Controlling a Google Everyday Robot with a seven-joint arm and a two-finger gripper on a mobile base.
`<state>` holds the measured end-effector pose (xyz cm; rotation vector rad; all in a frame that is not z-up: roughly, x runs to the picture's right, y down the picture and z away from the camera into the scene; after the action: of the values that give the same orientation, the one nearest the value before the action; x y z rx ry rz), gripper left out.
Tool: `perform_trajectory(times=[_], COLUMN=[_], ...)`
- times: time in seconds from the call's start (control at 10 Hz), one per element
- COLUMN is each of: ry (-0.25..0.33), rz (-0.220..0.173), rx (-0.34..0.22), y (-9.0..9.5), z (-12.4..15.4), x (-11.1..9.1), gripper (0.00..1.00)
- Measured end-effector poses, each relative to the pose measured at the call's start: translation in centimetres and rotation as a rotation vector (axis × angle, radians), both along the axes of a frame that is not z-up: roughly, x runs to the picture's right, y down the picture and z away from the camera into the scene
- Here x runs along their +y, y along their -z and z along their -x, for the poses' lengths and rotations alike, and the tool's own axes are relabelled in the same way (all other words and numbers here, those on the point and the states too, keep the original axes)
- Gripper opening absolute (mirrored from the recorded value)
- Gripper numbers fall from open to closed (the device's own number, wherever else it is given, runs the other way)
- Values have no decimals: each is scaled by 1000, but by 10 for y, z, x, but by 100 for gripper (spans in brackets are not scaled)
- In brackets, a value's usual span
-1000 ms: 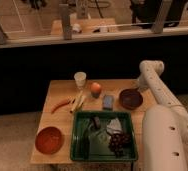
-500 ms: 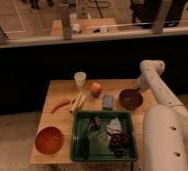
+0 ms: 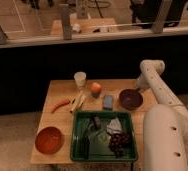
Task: Place eraser in paper cup
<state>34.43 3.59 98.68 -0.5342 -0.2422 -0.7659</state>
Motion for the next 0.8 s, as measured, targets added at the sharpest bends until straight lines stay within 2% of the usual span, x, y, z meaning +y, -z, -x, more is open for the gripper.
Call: perform_trajectory(times=[0.8], ry=[0], rz=[0], rx=[0], y=[0], z=[0], x=[0], gripper=[2])
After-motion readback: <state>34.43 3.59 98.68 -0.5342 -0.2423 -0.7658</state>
